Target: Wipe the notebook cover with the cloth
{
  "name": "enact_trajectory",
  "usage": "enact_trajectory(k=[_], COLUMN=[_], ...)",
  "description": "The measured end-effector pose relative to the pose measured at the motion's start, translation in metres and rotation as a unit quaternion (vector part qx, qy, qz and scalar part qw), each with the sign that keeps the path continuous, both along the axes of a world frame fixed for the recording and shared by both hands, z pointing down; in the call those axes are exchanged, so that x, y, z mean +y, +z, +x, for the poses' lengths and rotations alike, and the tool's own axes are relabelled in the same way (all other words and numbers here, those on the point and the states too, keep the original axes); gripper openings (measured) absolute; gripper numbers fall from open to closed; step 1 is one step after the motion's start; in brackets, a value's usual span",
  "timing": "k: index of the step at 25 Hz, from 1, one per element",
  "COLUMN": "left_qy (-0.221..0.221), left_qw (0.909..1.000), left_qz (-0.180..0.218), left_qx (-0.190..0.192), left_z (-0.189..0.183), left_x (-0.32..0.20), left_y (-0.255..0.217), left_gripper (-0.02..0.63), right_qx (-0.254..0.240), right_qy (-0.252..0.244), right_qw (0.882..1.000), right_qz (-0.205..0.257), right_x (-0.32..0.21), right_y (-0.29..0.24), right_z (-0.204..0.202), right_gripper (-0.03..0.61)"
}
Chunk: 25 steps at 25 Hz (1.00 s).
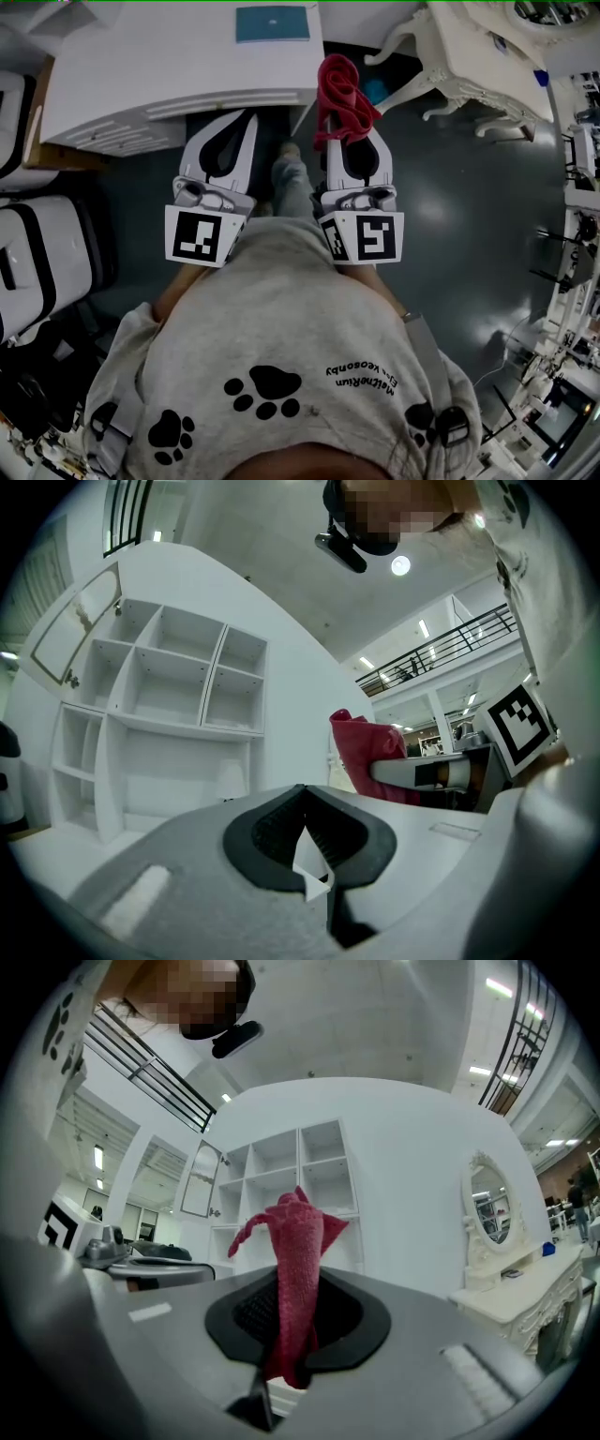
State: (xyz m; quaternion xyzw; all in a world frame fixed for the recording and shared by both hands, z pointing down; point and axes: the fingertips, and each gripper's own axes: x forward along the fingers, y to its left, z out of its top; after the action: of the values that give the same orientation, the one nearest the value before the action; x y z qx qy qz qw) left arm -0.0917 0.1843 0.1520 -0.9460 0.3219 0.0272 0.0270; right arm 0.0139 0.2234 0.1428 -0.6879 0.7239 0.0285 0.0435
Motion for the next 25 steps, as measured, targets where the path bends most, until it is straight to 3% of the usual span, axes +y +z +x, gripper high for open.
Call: enact_trajectory(k=[13, 25], left_qy=[-0.018, -0.089], left_qw=[0.9997, 0.9958], left_qz=[-0.001, -0.022], left_qx=[-0.013, -0.007], left_z=[0.033, 0.065], left_x=[-0.081, -0.181], left_y=[0.01, 0.02], left_gripper=[-0.002, -0.002], right_qx=[0.003, 0.013], right_qy=[-0.041, -0.112], right_qw=[0.999, 0.994], right_qz=[0.006, -0.012], right_x=[-0.098, -0.214], right_y=[0.003, 0.009], right_z=[0.026, 0.062], right_gripper=[0.049, 0.049])
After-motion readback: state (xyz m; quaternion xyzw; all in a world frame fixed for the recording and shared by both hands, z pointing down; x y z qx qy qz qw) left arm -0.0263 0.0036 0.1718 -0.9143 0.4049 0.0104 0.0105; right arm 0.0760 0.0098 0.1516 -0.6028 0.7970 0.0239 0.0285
